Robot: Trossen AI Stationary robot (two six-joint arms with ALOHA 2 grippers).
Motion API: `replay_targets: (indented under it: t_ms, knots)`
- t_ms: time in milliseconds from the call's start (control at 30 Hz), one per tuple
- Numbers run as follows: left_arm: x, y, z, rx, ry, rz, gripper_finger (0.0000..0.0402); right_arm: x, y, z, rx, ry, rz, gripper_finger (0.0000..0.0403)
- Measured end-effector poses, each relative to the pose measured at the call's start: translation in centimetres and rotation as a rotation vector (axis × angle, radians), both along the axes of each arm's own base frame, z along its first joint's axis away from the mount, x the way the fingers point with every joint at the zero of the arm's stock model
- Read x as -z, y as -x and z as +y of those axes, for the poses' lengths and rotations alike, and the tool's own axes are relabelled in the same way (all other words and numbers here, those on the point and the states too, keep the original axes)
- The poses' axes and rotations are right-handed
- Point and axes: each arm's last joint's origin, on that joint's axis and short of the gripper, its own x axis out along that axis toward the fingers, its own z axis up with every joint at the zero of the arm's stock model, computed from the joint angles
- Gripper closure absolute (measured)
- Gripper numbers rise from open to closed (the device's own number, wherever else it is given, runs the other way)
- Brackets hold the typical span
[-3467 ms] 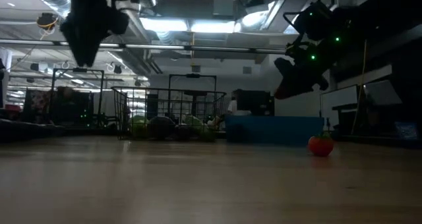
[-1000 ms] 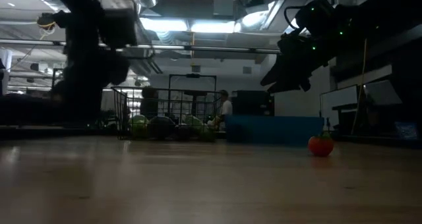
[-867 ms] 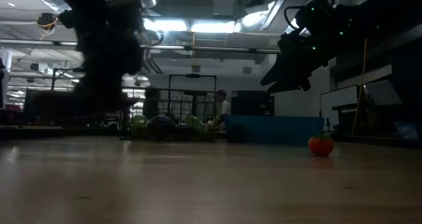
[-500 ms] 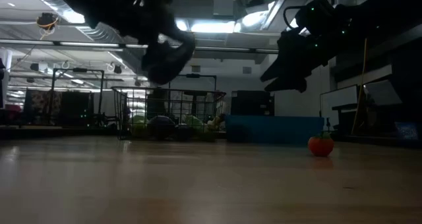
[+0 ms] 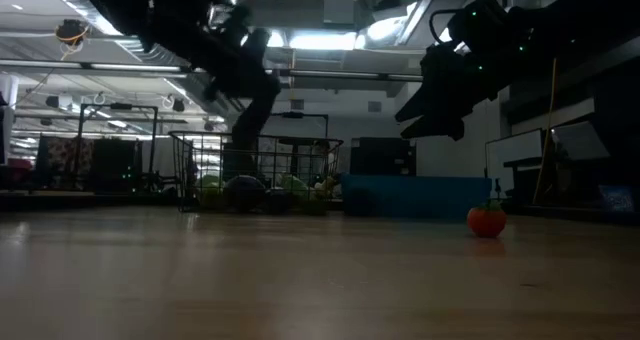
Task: Sort produce into baskets
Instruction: Put the eggplant into the wire basket, then put the small tomato into the blue bin
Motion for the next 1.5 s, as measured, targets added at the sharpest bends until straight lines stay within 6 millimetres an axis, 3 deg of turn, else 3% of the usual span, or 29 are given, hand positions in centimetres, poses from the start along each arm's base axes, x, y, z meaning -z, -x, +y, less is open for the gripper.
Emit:
replay_targets:
  t_ms: [233, 667, 900, 1133, 1333, 1500]
  knots:
    - [2.1, 1.2, 2.1, -0.102, 0.084, 0.134, 0.0259, 0.0, 0.0, 0.0, 0.000, 0.000, 0.001, 0.0155]
    - [5.3, 0.5, 3.4, -0.118, 0.126, 0.261, 0.0258, 0.0, 0.0, 0.0, -0.001, -0.001, 0.001, 0.0155]
    - [5.5, 0.6, 3.6, -0.187, 0.100, 0.287, 0.0215, 0.0, -0.1, 0.3, -0.077, -0.039, -0.016, 0.0155]
    - [5.5, 0.6, 3.6, -0.185, 0.081, 0.300, 0.0176, 0.0, -1.1, 3.6, -0.234, -0.040, -0.011, 0.0155]
    - [5.4, 0.5, 3.6, -0.185, 0.079, 0.295, 0.0174, 0.5, -1.6, 7.8, -0.380, -0.033, 0.057, 0.0155]
    - [5.4, 0.5, 3.6, -0.185, 0.080, 0.295, 0.0174, 1.5, -1.1, 10.7, -0.365, 0.057, 0.198, 0.0155]
